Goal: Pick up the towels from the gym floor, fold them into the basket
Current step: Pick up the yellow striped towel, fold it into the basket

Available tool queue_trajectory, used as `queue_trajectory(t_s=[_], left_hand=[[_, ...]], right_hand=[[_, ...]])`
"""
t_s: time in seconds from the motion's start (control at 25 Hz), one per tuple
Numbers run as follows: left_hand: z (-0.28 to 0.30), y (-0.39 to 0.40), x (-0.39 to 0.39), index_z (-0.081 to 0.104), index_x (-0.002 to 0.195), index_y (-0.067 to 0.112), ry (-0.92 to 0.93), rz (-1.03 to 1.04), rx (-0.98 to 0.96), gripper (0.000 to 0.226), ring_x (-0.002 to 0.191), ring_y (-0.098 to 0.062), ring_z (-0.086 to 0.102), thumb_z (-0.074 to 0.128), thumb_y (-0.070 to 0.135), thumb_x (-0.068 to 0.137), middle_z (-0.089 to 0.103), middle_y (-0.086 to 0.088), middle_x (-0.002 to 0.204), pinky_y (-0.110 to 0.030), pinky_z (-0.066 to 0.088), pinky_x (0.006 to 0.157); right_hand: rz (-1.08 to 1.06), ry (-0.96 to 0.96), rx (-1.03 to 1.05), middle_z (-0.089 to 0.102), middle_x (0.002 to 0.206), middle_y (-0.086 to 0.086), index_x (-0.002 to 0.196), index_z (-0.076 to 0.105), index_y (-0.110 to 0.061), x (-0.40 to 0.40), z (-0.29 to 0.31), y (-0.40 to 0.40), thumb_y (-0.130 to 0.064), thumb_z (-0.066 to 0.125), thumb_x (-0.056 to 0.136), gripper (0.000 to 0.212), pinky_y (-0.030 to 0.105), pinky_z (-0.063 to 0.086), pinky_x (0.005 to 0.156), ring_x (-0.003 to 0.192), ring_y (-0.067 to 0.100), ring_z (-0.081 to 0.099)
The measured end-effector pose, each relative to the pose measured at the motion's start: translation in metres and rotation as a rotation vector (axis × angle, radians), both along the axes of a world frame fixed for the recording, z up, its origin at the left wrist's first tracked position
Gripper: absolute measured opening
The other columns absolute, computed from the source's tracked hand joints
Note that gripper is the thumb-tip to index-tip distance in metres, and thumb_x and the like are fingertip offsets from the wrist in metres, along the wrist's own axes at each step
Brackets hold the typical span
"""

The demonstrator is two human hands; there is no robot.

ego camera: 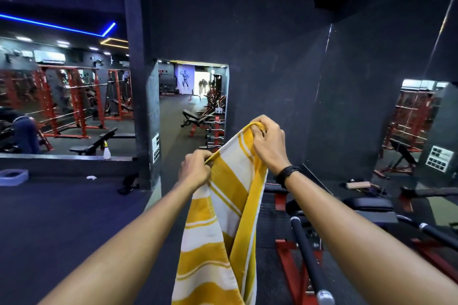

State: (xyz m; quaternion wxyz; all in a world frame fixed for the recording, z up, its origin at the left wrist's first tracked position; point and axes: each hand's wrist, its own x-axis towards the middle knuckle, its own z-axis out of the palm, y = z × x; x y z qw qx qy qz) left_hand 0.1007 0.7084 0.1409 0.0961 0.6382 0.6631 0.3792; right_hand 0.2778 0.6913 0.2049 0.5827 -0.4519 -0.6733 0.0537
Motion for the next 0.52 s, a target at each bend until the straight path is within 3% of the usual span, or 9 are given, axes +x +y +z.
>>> queue_trajectory(t_s=[0.12, 0.2, 0.28, 0.4, 0.48, 0.52], left_hand=[[-0.020, -0.007, -0.018, 0.066, 0.080, 0.026, -0.030, 0.161, -0.016, 0.023, 0.100, -0.036, 0.061, 0.056, 0.005, 0.079, 0.068, -0.009, 0.098, -0.031, 0.042, 0.072], [-0.028, -0.004, -0.032, 0.064, 0.068, 0.021, -0.162, 0.137, 0.021, 0.017, 0.086, -0.031, 0.062, 0.064, 0.014, 0.084, 0.066, -0.007, 0.076, -0.031, 0.038, 0.066], [-0.024, -0.001, -0.029, 0.053, 0.052, 0.018, -0.264, -0.057, 0.037, 0.039, 0.059, -0.021, 0.050, 0.063, 0.024, 0.089, 0.046, 0.005, 0.048, -0.031, 0.029, 0.057], [-0.001, -0.005, 0.001, 0.050, 0.051, 0.019, -0.230, -0.302, 0.112, 0.042, 0.045, -0.003, 0.034, 0.061, 0.030, 0.090, 0.039, 0.009, 0.041, -0.029, 0.025, 0.050], [0.012, -0.008, 0.014, 0.057, 0.057, 0.021, -0.145, -0.356, 0.163, 0.032, 0.047, 0.002, 0.042, 0.062, 0.027, 0.089, 0.047, 0.014, 0.043, -0.025, 0.028, 0.051], [0.014, -0.008, 0.015, 0.063, 0.064, 0.021, -0.106, -0.356, 0.186, 0.025, 0.050, 0.005, 0.046, 0.064, 0.024, 0.088, 0.052, 0.016, 0.047, -0.022, 0.030, 0.052]], right_hand=[[-0.147, 0.193, -0.029, 0.058, 0.072, 0.001, 0.079, 0.058, -0.009, 0.005, 0.009, 0.000, -0.006, 0.047, 0.090, 0.016, 0.024, 0.028, 0.061, 0.076, 0.023, 0.055], [-0.200, 0.195, -0.105, 0.061, 0.080, 0.002, 0.085, 0.060, -0.007, 0.017, 0.009, 0.002, -0.009, 0.048, 0.090, 0.013, 0.025, 0.030, 0.065, 0.086, 0.028, 0.059], [-0.128, 0.040, -0.214, 0.064, 0.090, -0.002, 0.092, 0.061, -0.017, 0.022, 0.001, 0.005, -0.026, 0.057, 0.087, 0.011, 0.028, 0.039, 0.071, 0.093, 0.025, 0.060], [0.079, -0.435, -0.419, 0.064, 0.102, -0.011, 0.100, 0.061, -0.033, 0.007, -0.011, 0.003, -0.069, 0.065, 0.068, 0.048, 0.035, 0.049, 0.082, 0.099, 0.015, 0.059], [0.118, -0.704, -0.465, 0.065, 0.092, -0.009, 0.091, 0.063, -0.030, 0.000, -0.013, 0.001, -0.068, 0.066, 0.070, 0.043, 0.035, 0.049, 0.076, 0.095, 0.018, 0.060], [0.103, -0.732, -0.466, 0.063, 0.084, -0.007, 0.081, 0.062, -0.027, 0.002, -0.012, 0.002, -0.062, 0.067, 0.075, 0.036, 0.034, 0.046, 0.070, 0.090, 0.020, 0.060]])
